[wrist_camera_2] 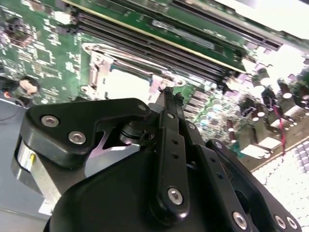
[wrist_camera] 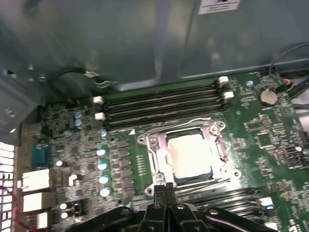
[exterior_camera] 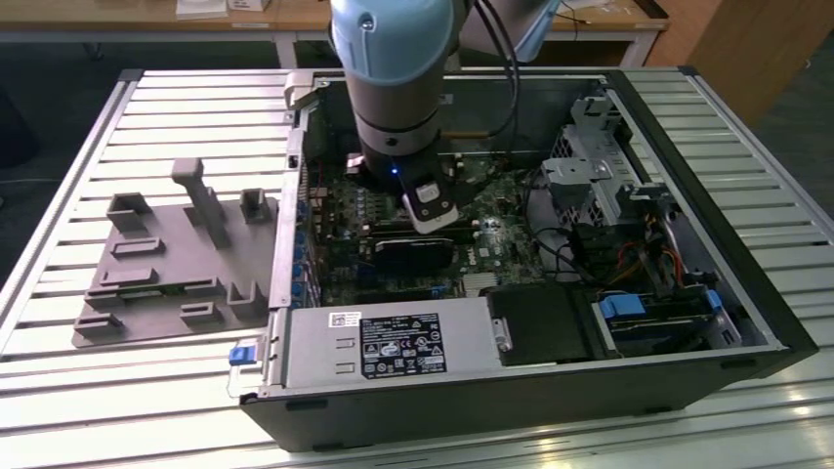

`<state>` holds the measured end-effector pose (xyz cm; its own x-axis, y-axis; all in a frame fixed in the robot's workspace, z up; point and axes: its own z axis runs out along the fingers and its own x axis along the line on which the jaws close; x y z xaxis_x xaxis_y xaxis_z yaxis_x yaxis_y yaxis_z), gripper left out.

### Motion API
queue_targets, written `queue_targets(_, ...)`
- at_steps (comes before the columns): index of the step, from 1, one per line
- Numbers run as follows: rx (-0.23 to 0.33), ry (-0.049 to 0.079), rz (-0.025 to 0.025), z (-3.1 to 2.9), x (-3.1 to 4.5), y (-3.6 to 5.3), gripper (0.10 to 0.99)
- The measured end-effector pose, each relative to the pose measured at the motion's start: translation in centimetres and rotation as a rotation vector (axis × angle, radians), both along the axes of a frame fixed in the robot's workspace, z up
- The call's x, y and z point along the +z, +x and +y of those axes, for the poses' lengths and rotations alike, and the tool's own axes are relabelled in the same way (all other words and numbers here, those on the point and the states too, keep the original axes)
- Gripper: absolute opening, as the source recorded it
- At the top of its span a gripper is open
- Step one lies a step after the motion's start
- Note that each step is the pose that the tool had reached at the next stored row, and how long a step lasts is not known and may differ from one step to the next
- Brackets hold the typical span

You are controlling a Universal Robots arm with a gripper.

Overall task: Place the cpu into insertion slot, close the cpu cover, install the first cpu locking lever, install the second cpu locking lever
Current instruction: 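Install the second cpu locking lever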

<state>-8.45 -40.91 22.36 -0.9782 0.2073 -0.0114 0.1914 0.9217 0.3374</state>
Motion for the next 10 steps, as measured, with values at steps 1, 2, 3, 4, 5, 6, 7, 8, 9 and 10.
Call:
queue_targets(1,0.000,-0.001,0.0000,0.01,0.00,0.25,0.102)
queue_targets(2,-0.001,-0.002,0.0000,0.03,0.00,0.52,0.102)
queue_targets(3,-0.001,-0.004,0.0000,0.04,0.00,0.79,0.102)
queue_targets(4,-0.001,-0.007,0.0000,0.07,0.00,1.04,0.102)
queue_targets(5,-0.002,-0.012,0.0000,0.11,0.00,1.23,0.102)
queue_targets(6,-0.002,-0.018,0.0000,0.16,0.00,1.42,0.102)
queue_targets(7,-0.003,-0.024,0.0000,0.21,0.00,1.60,0.102)
queue_targets(8,-0.003,-0.030,0.0000,0.26,0.00,1.76,0.102)
queue_targets(9,-0.004,-0.037,-0.0001,0.34,0.00,1.92,0.102)
queue_targets(10,-0.004,-0.043,-0.0001,0.42,0.00,2.06,0.102)
